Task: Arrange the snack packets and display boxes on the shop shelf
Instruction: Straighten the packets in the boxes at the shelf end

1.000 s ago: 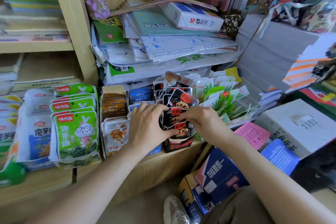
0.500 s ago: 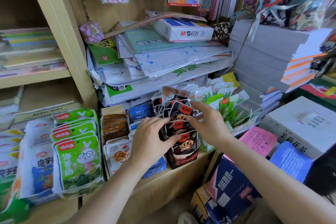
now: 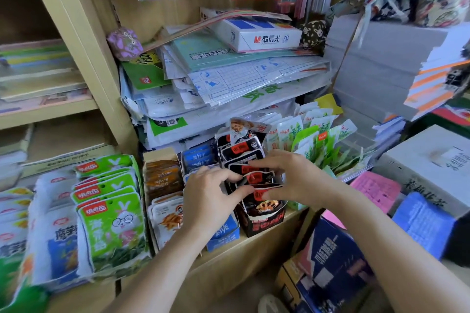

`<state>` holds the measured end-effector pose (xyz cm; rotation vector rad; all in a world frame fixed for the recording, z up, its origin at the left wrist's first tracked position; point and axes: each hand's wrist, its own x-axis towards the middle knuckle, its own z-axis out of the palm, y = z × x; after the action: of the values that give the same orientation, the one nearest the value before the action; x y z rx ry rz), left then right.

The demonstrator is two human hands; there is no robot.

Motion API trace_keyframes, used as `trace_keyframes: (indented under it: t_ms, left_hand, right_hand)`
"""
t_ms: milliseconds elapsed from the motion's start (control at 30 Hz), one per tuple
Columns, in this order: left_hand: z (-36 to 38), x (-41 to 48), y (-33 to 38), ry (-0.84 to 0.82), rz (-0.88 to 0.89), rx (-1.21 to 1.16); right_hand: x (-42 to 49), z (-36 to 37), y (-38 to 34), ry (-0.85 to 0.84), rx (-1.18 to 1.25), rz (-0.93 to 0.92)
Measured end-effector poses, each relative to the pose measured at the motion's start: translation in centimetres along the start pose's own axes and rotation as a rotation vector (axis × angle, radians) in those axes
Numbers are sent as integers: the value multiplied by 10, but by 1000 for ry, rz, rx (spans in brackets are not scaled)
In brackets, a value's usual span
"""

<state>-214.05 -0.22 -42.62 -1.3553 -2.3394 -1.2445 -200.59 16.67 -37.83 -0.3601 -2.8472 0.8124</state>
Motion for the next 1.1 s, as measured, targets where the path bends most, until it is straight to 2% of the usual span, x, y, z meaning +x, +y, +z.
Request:
trace_keyframes:
  t_ms: [133, 267, 433, 500, 633, 733, 967, 1033, 1100]
  left_hand:
    - [0, 5, -4, -15, 63, 80]
    - [-9, 13, -7, -15, 104, 36]
    - [-10, 28, -6, -300, 2, 85]
    - [-9, 32, -5, -354, -64, 81]
    - [-9, 46, -11, -187, -62, 80]
    - [-10, 53, -17, -143, -34, 31]
    - [-18, 55, 4, -173, -1, -27]
    - [-17, 57, 8, -234, -24, -13]
    - [-13, 55, 15, -307, -38, 25]
  right_hand:
    - [2, 10, 5, 78, 18, -6]
    - [5, 17, 5, 93, 9, 6]
    - [3, 16, 4, 99, -8, 6]
    - [0, 17, 4, 114, -39, -9]
    - [-4, 17, 3, 165, -47, -36]
    - [-4, 14, 2, 146, -49, -25]
    - [-13, 10, -2, 187, 139, 64]
    - [-16, 11, -3, 162, 102, 26]
    - [-20, 15, -1, 140, -51, -28]
